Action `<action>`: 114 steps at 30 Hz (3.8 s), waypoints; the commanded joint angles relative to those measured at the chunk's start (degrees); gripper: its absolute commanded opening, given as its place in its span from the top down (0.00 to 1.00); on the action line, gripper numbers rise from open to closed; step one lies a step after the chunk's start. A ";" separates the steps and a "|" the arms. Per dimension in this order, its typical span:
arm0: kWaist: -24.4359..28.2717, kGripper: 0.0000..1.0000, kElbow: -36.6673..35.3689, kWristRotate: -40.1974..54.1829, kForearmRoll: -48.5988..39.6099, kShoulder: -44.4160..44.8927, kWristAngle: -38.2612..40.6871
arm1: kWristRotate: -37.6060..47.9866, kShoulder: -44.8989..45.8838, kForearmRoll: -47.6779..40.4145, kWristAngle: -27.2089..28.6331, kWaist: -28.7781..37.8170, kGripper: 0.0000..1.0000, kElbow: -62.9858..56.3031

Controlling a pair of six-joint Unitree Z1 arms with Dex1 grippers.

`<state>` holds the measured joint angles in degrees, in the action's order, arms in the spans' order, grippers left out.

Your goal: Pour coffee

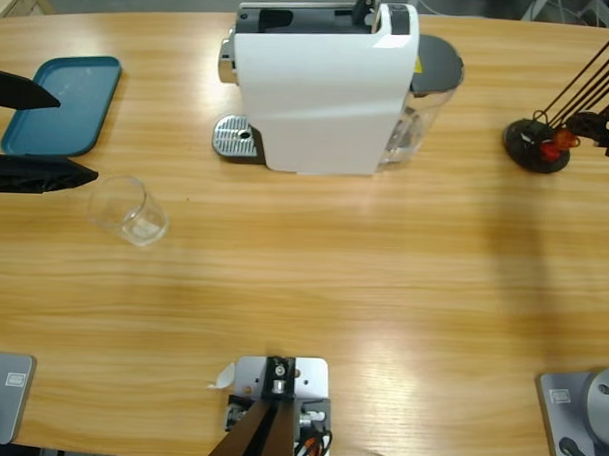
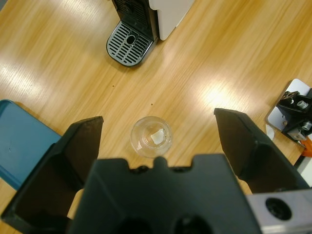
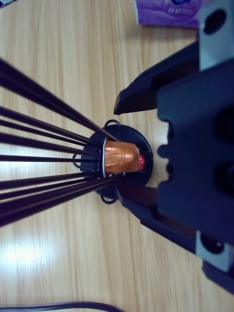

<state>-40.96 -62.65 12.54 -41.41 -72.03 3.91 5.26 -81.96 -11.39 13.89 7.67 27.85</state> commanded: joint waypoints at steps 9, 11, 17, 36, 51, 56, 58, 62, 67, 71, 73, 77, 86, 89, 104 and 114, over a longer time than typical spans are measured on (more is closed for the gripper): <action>-0.52 0.01 1.74 -0.42 -0.86 0.07 -0.56 | 0.49 -2.68 -1.44 -0.53 0.42 0.67 -2.01; -0.52 0.01 1.74 -0.42 -0.86 0.17 -0.54 | 0.46 -2.40 -1.84 -0.58 0.42 0.78 -2.15; -0.52 0.01 1.74 -0.50 -0.86 0.23 -0.50 | 0.28 -1.94 -2.06 -1.08 0.42 0.79 -2.18; -0.52 0.01 3.67 -0.68 -0.71 0.38 -0.49 | 0.44 -1.31 1.06 -0.95 0.42 1.00 1.09; -0.52 0.01 4.78 -0.75 -0.46 0.44 -0.40 | 1.07 2.42 8.10 0.21 0.42 1.00 7.47; -0.52 0.01 5.10 -0.77 -0.42 0.58 -0.35 | 1.07 3.68 11.60 0.63 0.42 1.00 10.98; -0.52 0.01 5.20 -0.75 -0.42 0.58 -0.31 | 1.07 4.11 13.08 0.87 0.42 1.00 12.37; -0.52 0.01 5.34 -0.73 -0.28 0.49 -0.31 | 1.07 5.04 15.42 1.23 0.42 1.00 14.80; -0.52 0.01 5.43 -0.68 -0.16 0.26 -0.22 | 0.86 6.58 19.51 1.49 0.42 1.00 19.58; -0.52 0.01 5.43 -0.73 0.21 -0.04 -0.22 | 0.72 6.92 22.18 2.54 1.12 1.00 22.36; -0.52 0.01 5.56 -0.77 0.26 -0.04 -0.17 | 0.72 7.43 23.08 3.05 1.66 1.00 23.08; -0.52 0.01 5.96 -0.77 0.28 0.05 -0.05 | 0.54 9.43 25.77 3.95 2.26 1.00 24.97; -0.52 0.01 5.87 -0.96 1.16 0.10 0.04 | 0.67 19.31 34.14 5.52 7.08 1.00 26.64; -0.94 0.01 5.87 -1.07 1.28 0.14 0.04 | 2.74 22.95 35.21 3.67 9.52 1.00 26.75; -3.16 0.01 7.42 -3.49 1.93 2.99 -0.50 | 18.07 17.01 15.36 -27.69 30.81 1.00 27.08; -3.18 0.01 5.61 -4.42 2.11 3.39 -0.93 | 24.36 0.54 1.21 -29.31 40.88 1.00 27.24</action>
<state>-43.53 -57.20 9.11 -39.92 -69.64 3.70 26.55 -69.14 -2.38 -14.15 44.51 55.99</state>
